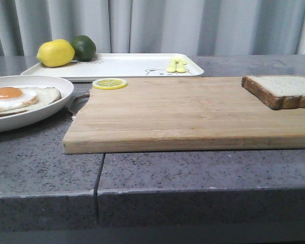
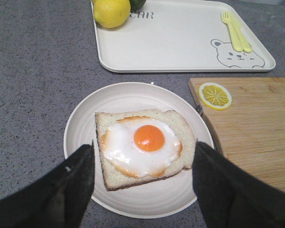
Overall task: Place bread and move sandwich to tray
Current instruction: 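Lower the right gripper and grasp the bread slice's edge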
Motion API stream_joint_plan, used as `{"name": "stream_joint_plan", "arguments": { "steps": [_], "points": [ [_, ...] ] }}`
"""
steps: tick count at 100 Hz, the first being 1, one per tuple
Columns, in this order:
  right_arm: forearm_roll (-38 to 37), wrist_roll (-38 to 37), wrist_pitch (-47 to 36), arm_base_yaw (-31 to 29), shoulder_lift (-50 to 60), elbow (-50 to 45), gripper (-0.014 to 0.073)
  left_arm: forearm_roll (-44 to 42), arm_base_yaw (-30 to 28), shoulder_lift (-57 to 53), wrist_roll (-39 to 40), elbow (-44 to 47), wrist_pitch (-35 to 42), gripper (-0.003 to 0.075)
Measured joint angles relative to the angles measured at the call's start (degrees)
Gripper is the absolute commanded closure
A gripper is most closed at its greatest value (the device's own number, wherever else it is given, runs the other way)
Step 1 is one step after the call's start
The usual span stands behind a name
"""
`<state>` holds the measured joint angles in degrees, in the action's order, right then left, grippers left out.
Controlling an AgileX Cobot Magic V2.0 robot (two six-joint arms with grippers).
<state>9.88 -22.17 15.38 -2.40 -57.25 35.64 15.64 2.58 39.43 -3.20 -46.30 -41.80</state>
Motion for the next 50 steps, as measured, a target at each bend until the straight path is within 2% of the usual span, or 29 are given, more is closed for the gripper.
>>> {"name": "stream_joint_plan", "arguments": {
  "steps": [50],
  "points": [
    [5.6,0.0,-6.3,0.0,-11.0,0.0,0.0118,0.0,0.0,0.1,0.0,0.0,0.0,0.0300]
  ]
}}
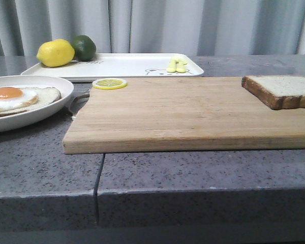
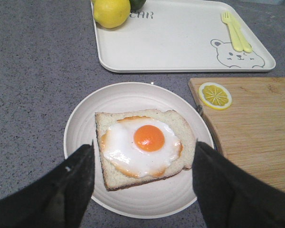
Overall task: Place bread and move sandwich to tray
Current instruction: 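Lower the right gripper and grasp the bread slice's edge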
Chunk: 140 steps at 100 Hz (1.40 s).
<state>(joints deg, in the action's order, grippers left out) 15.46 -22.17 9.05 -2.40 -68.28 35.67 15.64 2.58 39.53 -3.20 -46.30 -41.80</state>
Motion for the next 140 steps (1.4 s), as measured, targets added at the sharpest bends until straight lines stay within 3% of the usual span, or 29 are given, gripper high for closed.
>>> {"name": "stream_joint_plan", "arguments": {
  "steps": [64,140],
  "points": [
    [4.9,0.0,-3.1,0.0,-3.6,0.1,0.0118,0.0,0.0,0.0,0.0,0.0,0.0,0.0300],
    [5.4,0.0,-3.3,0.0,-5.0,0.2,0.0118,0.0,0.0,0.0,0.0,0.0,0.0,0.0300]
  ]
}}
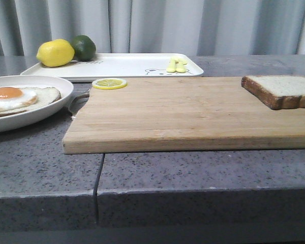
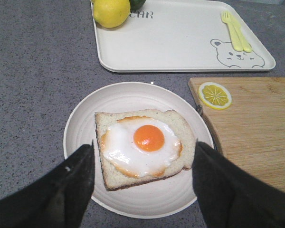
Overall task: Place bread and move sandwich to tray
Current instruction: 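Lower the right gripper and grasp the bread slice's edge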
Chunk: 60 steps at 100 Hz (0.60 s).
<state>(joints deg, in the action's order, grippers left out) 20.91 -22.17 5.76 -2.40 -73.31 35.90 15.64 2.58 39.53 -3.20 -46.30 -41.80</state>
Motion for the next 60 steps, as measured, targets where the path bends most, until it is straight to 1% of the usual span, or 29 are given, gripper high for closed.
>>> {"name": "stream_joint_plan", "arguments": {
  "steps": [15,22,27,34,60],
  "points": [
    [0.2,0.0,0.0,0.0,0.0,0.0,0.0118,0.0,0.0,0.0,0.0,0.0,0.0,0.0300],
    [2.4,0.7,-0.1,0.0,0.0,0.0,0.0118,0.0,0.0,0.0,0.0,0.0,0.0,0.0300],
    [5.5,2.9,-0.1,0.0,0.0,0.0,0.0118,0.0,0.0,0.0,0.0,0.0,0.0,0.0300],
    [11.1,8.1,-0.3,0.0,0.0,0.0,0.0118,0.0,0.0,0.0,0.0,0.0,0.0,0.0300],
    [34.6,31.7,-0.9,0.0,-0.2,0.0,0.0118,0.0,0.0,0.0,0.0,0.0,0.0,0.0300]
  ]
}}
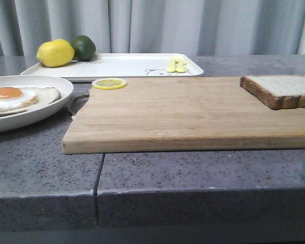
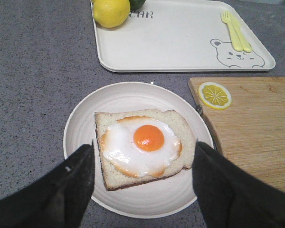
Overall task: Place bread and move sandwich to tray
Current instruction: 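Lower the right gripper and grasp the bread slice's edge, then lift the bread slice with the right gripper toward the plate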
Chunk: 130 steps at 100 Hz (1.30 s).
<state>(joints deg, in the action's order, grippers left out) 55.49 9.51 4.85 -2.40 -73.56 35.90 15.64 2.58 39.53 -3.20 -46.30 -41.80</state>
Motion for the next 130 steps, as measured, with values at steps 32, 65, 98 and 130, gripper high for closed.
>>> {"name": "stream_joint_plan", "arguments": {
  "steps": [32,65,98,130],
  "points": [
    [20.4,20.0,-0.7,0.0,-2.3,0.0,0.0118,0.0,0.0,0.0,0.0,0.0,0.0,0.0300],
    [30.8,29.0,-0.9,0.0,-5.8,0.0,0.0118,0.0,0.0,0.0,0.0,0.0,0.0,0.0300],
    [32.6,29.8,-0.3,-0.4,-7.1,0.0,0.0457,0.0,0.0,0.0,0.0,0.0,-0.1,0.0300],
    [32.9,29.8,-0.4,-0.6,-7.5,-0.2,0.0657,0.0,0.0,0.0,0.0,0.0,-0.1,0.0300]
  ]
}}
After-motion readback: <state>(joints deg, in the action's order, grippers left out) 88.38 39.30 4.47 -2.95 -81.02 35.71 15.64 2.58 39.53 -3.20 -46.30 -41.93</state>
